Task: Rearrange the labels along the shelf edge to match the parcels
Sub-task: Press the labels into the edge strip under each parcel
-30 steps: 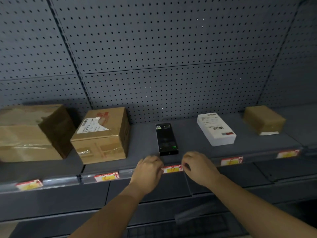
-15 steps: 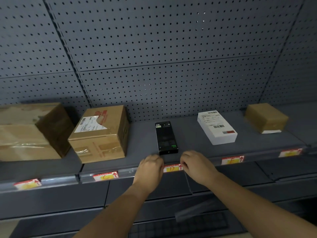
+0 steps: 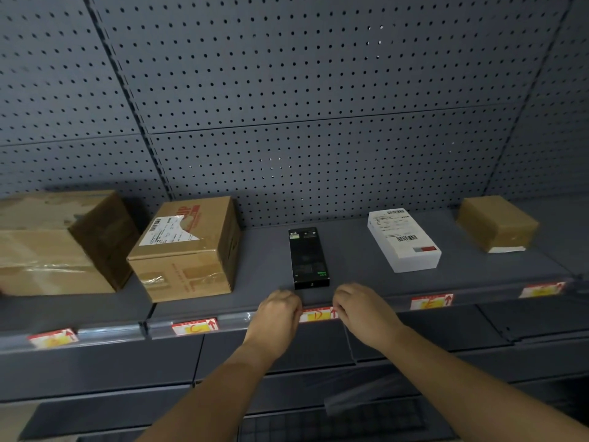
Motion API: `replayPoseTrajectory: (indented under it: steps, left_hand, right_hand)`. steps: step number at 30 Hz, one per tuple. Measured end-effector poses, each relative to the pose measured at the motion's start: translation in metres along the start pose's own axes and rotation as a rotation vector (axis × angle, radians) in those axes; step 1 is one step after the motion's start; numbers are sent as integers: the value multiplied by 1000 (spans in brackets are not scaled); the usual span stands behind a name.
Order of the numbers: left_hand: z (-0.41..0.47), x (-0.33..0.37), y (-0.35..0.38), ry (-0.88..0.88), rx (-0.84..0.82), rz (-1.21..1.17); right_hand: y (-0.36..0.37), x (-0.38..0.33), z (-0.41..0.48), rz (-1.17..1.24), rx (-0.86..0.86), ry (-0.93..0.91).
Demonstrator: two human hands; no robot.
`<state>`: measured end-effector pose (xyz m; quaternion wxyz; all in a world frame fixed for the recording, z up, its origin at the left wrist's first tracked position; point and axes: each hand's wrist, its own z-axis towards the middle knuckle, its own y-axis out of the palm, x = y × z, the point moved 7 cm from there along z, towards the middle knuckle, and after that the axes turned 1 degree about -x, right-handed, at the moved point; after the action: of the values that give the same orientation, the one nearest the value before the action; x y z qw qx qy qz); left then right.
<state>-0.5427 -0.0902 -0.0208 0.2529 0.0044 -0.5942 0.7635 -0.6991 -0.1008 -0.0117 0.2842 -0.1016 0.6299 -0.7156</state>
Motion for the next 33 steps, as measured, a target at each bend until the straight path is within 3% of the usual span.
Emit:
replayPoseTrajectory:
  steps: [10,17,23,33]
  left_hand:
    - [-25,-26,-40,-38,28,46]
    - [-64,-106,-97,-87,56,79]
    - [-100,-178,-120,-52,57,97]
    - [-103,-197,-109,40,19,66]
  right_hand:
    - [-11,-43,19,119,120,-35]
    - [5,-136,63,142,120,-109]
    - [39,-199,88,121,73,-61]
    - [60,-215,95,22,60,18]
